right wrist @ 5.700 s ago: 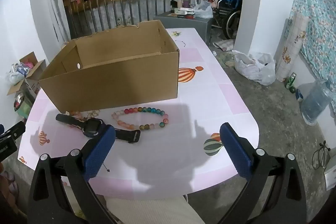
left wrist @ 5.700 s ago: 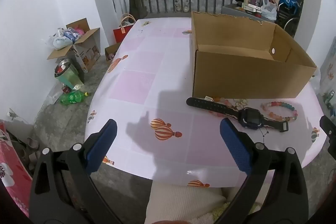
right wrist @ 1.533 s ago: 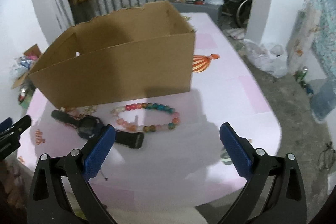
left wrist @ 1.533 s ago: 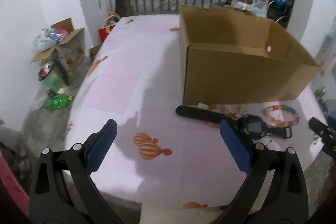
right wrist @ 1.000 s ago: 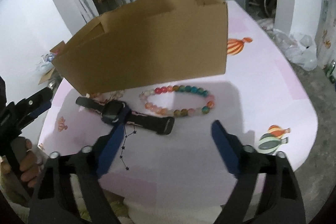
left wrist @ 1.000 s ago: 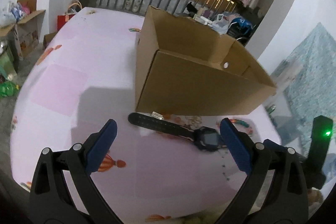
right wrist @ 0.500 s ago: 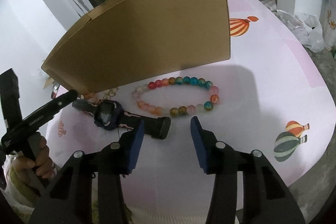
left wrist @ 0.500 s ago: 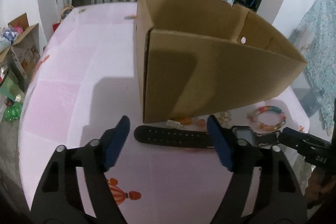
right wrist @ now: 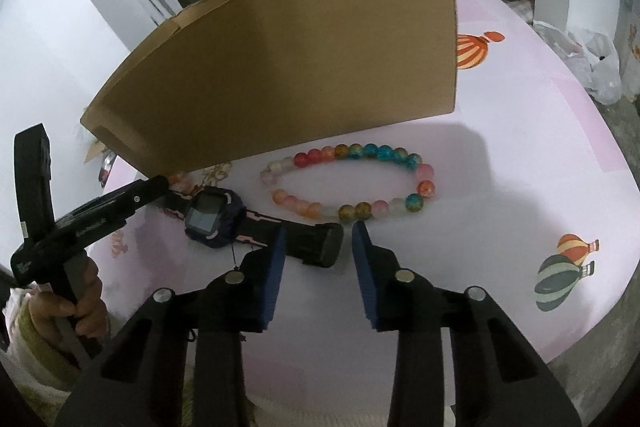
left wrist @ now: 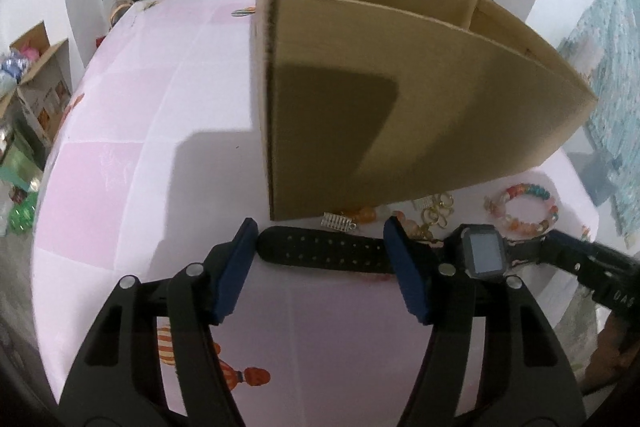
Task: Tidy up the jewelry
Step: 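Close the right gripper on the black smartwatch strap while the left gripper grips the strap end, then carry the smartwatch with the right gripper and lower it into the cardboard box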
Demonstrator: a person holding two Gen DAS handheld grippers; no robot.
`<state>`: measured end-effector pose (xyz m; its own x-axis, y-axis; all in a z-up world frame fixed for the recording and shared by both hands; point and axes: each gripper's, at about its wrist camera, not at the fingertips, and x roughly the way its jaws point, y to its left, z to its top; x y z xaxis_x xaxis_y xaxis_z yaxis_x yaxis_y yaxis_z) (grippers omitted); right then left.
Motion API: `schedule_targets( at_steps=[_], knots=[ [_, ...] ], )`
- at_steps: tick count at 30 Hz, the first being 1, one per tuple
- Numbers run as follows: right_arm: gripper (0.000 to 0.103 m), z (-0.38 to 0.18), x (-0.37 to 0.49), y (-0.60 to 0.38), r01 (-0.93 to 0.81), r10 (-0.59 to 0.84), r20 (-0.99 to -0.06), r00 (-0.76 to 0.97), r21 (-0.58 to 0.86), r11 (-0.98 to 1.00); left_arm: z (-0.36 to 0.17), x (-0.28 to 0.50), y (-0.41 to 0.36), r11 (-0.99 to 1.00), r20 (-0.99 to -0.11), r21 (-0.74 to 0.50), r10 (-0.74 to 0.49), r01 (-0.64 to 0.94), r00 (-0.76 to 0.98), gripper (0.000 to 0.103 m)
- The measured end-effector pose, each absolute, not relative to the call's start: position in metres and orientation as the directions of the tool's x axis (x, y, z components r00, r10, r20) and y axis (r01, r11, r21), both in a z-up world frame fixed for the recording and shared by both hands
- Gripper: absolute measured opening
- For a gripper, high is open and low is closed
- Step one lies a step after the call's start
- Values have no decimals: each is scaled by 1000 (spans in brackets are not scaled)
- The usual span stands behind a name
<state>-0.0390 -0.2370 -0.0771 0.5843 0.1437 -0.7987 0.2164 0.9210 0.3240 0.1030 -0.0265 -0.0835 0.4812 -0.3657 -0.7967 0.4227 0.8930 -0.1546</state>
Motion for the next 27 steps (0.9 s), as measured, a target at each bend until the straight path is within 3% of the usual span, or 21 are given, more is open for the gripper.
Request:
schedule_targets(
  at_steps=[5,14,19,21,27],
  knots=[
    [16,-77,-39,-235,210,145,-798,585,322,923,-83,99,-33,887,-797,-118,-353,447,490,50],
    [14,-73,-41,-235,195,147,-792,593,318,928,-76,95,-32,876,-789,-151,-386,458,478,27],
    [11,-67,-42,-231,178,142,-778,612,311,934,-66,88,-32,873,-770,-155,-400,463,497,23],
    [5,-64,-46,-229,167,133,-767,627,300,939,-60,83,-30,871,-758,-161,-410,464,507,21],
    [4,-51,-53,-223,135,120,-733,670,280,951,-46,66,-28,859,-727,-166,-439,485,528,20]
  ],
)
